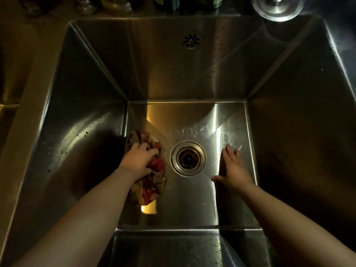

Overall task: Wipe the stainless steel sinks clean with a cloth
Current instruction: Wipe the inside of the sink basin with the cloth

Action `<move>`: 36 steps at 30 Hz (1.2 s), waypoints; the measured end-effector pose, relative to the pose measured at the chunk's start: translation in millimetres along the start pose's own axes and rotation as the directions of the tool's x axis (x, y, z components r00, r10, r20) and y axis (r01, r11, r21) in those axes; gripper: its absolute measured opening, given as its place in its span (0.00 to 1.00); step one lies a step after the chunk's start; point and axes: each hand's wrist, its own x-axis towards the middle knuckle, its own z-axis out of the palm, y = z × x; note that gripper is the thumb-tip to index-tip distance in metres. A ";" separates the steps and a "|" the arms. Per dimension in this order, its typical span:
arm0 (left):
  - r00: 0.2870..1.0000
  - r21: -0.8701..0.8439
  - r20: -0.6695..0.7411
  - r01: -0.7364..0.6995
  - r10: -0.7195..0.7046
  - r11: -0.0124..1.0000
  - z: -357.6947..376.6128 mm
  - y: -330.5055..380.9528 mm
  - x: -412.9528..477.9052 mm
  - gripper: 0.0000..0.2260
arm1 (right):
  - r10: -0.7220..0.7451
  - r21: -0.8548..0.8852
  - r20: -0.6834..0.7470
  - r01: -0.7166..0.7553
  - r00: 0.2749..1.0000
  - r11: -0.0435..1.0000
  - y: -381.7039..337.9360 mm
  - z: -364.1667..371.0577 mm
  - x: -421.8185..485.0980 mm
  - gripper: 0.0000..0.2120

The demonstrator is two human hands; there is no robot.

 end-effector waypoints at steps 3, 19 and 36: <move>0.999 -0.019 -0.009 -0.034 0.034 0.999 -6.6 10.2 15.5 0.25 | 0.007 0.000 -0.004 -0.007 1.000 1.000 0.6 0.3 0.2 0.52; 0.953 -0.105 -0.126 -0.290 0.276 0.951 -16.4 107.2 55.9 0.28 | -0.022 0.101 -0.088 0.031 0.996 0.994 6.6 -14.1 -4.2 0.44; 0.964 -0.098 -0.181 -0.215 0.196 0.972 -0.6 107.6 65.2 0.29 | -0.194 -0.075 -0.226 0.182 0.955 0.981 -18.0 -40.3 1.7 0.39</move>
